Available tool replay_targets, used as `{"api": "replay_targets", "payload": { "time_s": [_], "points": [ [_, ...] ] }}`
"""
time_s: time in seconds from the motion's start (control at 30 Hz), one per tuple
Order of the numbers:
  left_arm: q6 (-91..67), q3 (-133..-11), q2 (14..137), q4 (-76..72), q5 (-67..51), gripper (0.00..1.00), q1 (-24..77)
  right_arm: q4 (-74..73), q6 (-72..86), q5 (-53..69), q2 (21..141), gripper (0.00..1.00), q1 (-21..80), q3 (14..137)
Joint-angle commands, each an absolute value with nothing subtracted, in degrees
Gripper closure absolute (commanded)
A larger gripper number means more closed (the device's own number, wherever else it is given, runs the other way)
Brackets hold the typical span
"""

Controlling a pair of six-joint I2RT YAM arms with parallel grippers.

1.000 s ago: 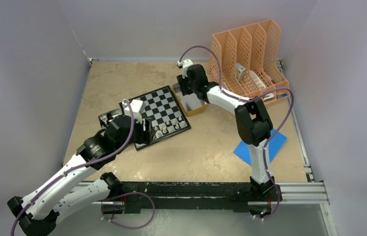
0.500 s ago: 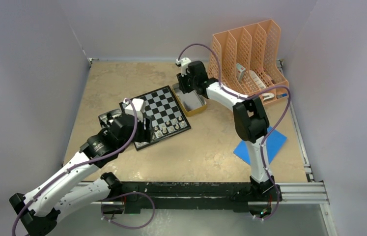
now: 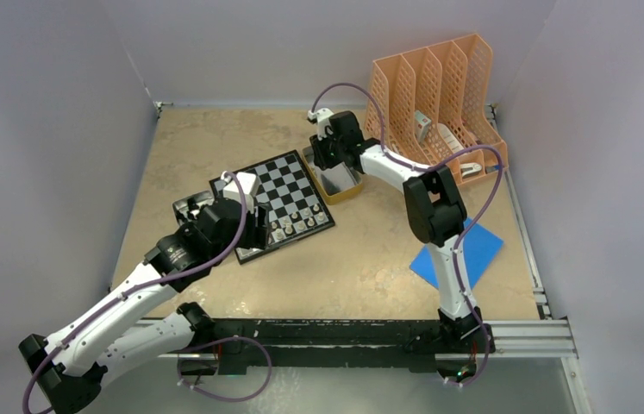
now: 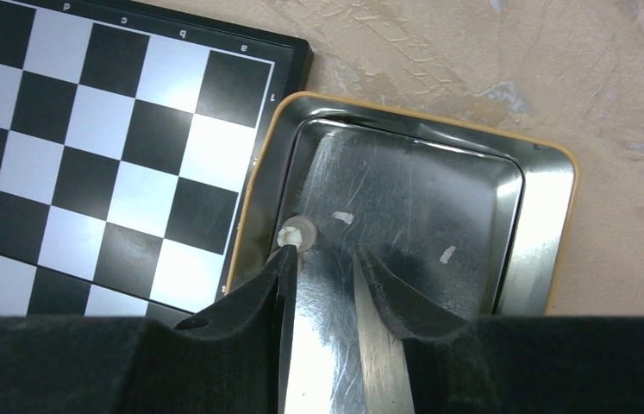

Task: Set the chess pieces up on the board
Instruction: Pick up the chess piece from the storage box.

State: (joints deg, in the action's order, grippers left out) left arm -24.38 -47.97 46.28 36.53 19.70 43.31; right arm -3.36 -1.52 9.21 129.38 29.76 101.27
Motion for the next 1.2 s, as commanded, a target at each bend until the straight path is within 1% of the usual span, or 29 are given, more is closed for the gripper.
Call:
{"api": "replay_targets", "payload": {
  "time_s": [0.0,0.13,0.3,0.53,0.7,0.87,1.07,1.17],
  "points": [
    [-23.16,-47.99,46.06,33.95,19.89,0.40,43.62,-2.67,-1.28,11.60,129.42,0.67,29.47,103.81],
    [-23.19,-47.90,46.07,34.00,19.78,0.40,43.59,-2.49,-0.95,12.81,129.87,0.67,29.47,104.08],
    [-23.13,-48.01,46.21,33.95,19.19,0.40,43.59,-2.74,-0.62,13.18,131.22,0.62,29.50,105.04],
    [-22.91,-48.12,46.98,33.48,19.07,0.40,43.59,-3.51,-0.86,13.71,132.45,0.62,29.51,105.93],
    [-23.05,-48.17,46.86,33.92,19.16,0.40,43.59,-4.33,-0.98,11.87,133.15,0.65,29.46,106.60],
    [-23.12,-48.08,46.39,33.84,19.33,0.40,43.60,-4.84,-0.44,7.07,131.94,0.68,29.53,106.25],
    [-23.19,-48.14,46.60,33.91,19.41,0.40,43.64,-2.26,1.07,5.84,130.65,0.73,29.48,104.67],
    [-23.29,-48.08,46.43,34.01,19.42,0.40,43.59,-1.59,1.68,5.29,130.41,0.73,29.47,104.40]
  ]
}}
